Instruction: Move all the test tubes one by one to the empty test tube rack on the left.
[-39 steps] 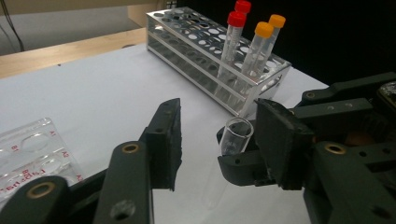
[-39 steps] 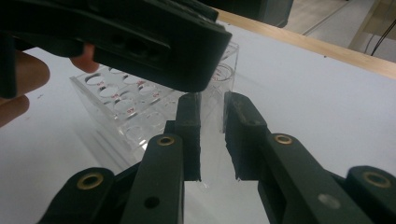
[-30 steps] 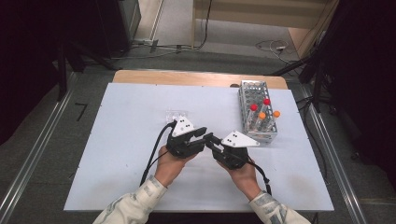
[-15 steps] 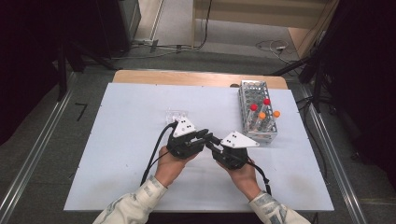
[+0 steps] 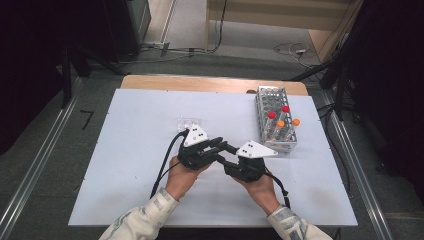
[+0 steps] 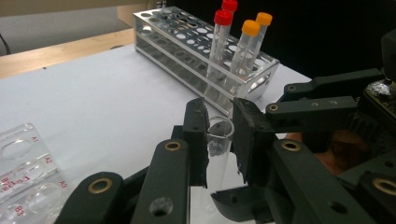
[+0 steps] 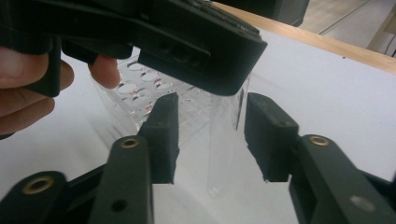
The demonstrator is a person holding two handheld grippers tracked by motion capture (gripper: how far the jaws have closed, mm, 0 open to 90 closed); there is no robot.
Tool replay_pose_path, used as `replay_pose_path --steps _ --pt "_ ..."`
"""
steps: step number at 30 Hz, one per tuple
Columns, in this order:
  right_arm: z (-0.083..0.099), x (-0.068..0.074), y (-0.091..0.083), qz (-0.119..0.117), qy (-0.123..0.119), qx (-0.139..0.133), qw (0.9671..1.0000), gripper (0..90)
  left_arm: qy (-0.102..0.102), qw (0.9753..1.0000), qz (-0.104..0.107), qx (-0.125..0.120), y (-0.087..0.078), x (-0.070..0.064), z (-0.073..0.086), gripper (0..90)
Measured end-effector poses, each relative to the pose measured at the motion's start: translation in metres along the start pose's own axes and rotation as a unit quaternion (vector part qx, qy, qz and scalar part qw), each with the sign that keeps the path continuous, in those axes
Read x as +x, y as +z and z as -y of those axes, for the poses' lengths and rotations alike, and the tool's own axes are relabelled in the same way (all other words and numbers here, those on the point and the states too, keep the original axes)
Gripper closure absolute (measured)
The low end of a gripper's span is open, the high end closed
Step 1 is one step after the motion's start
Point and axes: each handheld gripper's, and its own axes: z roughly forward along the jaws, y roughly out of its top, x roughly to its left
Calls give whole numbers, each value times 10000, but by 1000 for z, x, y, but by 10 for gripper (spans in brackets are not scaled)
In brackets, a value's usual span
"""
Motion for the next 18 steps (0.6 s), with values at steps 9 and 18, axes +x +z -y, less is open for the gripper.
replay_pose_path --steps 9,18 --pt "-1 -8 -5 56 115 49 9999 409 -137 9995 -162 -238 -15 13 -10 758" --pt "-1 -15 -8 142 158 42 9998 406 -360 9964 -434 -630 -41 34 -22 762"
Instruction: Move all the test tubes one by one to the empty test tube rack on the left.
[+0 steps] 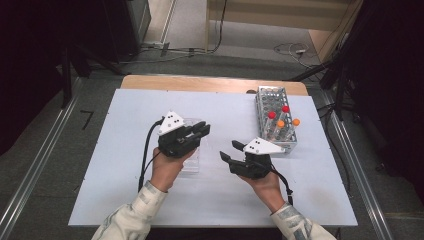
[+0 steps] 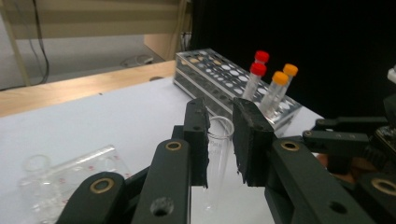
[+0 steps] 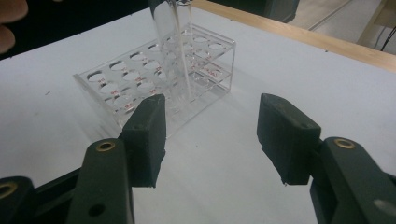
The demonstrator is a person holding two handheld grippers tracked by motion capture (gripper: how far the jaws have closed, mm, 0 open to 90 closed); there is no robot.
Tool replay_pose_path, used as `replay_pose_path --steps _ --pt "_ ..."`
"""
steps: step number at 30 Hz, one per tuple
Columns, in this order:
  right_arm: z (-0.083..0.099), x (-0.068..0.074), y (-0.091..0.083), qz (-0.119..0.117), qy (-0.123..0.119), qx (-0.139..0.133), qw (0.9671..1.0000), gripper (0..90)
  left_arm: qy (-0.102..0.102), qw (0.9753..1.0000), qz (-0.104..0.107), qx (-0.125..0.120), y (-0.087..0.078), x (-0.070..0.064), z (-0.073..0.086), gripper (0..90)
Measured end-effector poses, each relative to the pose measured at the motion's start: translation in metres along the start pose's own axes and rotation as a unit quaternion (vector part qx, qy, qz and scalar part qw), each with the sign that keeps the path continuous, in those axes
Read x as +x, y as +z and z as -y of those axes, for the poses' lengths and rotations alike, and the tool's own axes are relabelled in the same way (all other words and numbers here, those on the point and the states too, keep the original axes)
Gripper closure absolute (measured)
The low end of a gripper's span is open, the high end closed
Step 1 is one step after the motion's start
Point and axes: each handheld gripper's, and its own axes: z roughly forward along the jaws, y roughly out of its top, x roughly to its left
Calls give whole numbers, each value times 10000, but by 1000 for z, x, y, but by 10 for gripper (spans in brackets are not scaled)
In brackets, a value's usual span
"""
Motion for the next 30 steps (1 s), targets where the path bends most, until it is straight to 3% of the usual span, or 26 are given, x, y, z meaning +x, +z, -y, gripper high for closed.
replay_pose_path --steps 7,10,17,23,30 --pt "0 -2 -2 24 43 -16 10000 408 -119 9989 -386 -215 -14 21 -7 762" --pt "0 -2 -2 25 48 -7 10000 408 -82 9971 -698 -281 -18 30 -8 763" --pt "0 -2 -1 30 41 16 10000 410 -42 9924 -1202 -257 -19 49 -6 763" --pt "1 -2 -1 36 55 16 10000 412 74 9897 -1418 -197 -12 52 -2 762" --pt "1 -3 -1 42 55 0 10000 413 126 9882 -1515 -172 -6 54 1 762"
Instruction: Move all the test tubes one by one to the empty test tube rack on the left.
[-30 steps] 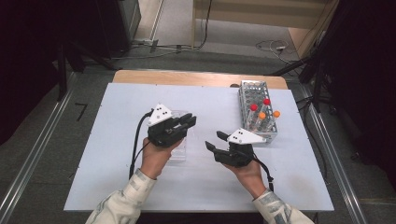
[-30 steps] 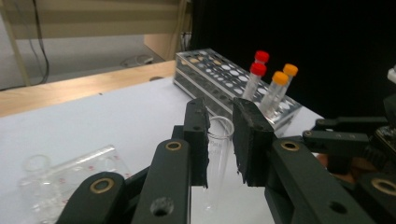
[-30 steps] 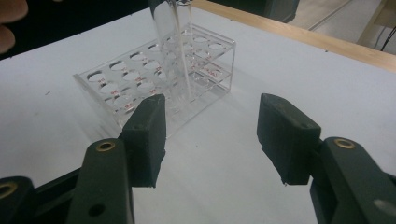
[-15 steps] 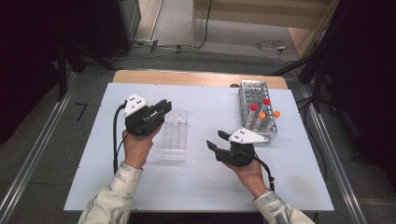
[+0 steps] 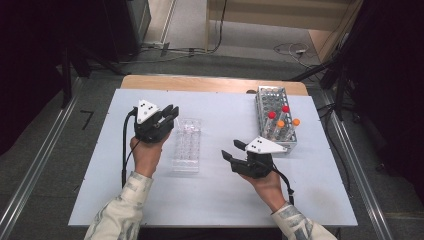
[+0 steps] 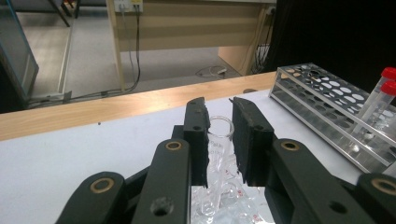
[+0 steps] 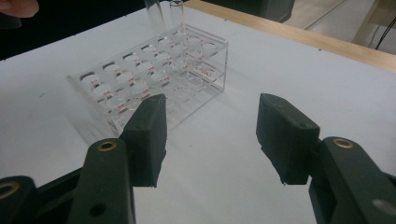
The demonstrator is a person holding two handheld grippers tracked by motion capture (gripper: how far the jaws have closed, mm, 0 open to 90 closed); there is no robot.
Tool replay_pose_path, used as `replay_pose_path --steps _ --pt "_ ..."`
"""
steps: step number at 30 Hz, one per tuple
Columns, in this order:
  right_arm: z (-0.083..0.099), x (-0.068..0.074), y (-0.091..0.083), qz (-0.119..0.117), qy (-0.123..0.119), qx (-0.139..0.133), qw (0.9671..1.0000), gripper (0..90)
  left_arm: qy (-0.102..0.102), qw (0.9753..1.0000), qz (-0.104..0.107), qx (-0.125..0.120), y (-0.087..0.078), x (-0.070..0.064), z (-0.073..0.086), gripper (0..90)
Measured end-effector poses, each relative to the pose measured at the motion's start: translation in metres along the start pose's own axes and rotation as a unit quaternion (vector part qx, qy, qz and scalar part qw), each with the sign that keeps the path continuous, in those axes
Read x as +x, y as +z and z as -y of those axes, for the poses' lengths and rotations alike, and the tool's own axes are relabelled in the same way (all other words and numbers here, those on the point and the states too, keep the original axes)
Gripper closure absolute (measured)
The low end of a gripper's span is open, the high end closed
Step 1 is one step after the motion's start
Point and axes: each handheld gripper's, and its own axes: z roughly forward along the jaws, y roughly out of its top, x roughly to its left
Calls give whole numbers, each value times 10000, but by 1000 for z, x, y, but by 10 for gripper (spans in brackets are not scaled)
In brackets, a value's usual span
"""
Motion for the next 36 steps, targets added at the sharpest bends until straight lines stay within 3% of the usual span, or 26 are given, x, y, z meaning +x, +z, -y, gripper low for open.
replay_pose_path --steps 6,15,23,32,34,36 --pt "0 -1 0 6 -12 -6 10000 413 200 9996 -122 125 9 -6 6 761" --pt "0 -1 -1 5 -19 2 10000 413 404 9975 -243 532 23 -11 22 760" --pt "0 -1 -1 9 5 -11 10000 414 390 9961 -294 733 28 -10 29 752" --pt "0 -1 -1 20 3 -8 10000 414 201 9975 -145 655 24 -10 26 660" --pt "0 -2 -2 24 15 -19 10000 414 122 9979 -93 632 23 -10 25 617" --pt "0 -3 -3 41 21 -25 10000 412 71 9980 -79 622 22 -10 24 516"
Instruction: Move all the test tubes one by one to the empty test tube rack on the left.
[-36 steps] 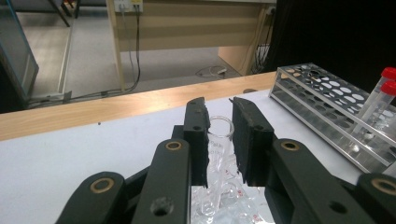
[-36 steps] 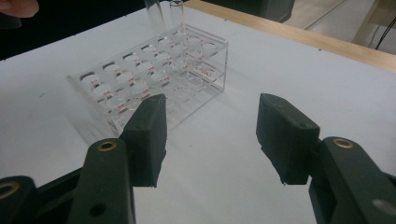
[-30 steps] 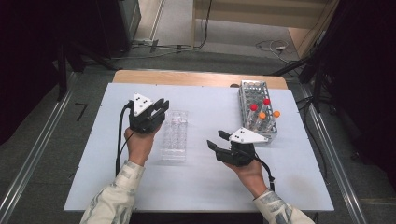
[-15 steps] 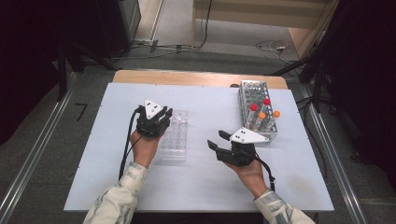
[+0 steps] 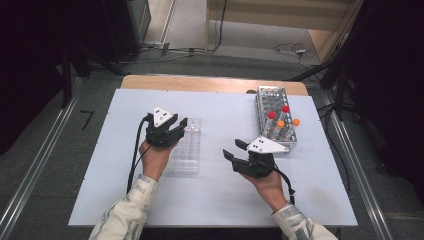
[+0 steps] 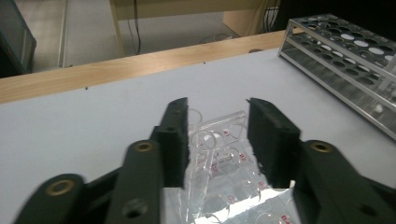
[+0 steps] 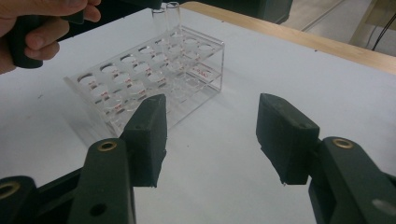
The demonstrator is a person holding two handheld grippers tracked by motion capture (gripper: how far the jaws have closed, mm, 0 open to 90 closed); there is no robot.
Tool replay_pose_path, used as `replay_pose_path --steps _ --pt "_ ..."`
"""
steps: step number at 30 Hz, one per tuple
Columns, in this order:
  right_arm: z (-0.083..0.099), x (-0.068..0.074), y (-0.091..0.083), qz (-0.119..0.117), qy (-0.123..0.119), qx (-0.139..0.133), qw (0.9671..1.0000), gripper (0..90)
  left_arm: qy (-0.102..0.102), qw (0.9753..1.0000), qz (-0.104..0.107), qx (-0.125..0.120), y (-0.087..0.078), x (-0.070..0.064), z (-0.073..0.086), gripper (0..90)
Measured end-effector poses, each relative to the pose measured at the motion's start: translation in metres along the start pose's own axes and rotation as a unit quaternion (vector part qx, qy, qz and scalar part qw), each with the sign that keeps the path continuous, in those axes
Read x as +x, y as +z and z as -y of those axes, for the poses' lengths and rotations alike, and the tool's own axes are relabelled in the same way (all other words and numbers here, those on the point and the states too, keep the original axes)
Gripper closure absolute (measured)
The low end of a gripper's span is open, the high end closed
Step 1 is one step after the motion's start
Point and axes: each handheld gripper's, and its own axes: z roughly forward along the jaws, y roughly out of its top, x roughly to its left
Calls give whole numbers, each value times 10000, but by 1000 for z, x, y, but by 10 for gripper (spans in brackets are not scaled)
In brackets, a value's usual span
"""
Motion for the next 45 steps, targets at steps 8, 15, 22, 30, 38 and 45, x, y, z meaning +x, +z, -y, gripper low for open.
replay_pose_path --steps 8,15,22,30,38,45 --pt "0 -18 -13 215 154 -61 9996 369 -134 9999 -46 40 -5 -1 -2 278" --pt "2 -43 -33 539 324 -196 9978 347 -170 9998 -91 59 -7 2 -2 196" --pt "10 -64 -48 886 453 -65 9950 269 -216 9997 -94 -14 -12 4 -3 166" --pt "18 -85 -54 1290 619 -89 9897 302 -373 9993 14 68 -10 6 -3 104" --pt "24 -104 -42 1657 764 -104 9832 394 -397 9991 145 98 -8 6 -2 67" --pt "26 -114 -30 1888 798 -134 9787 512 -431 9987 253 88 -8 4 -2 60"
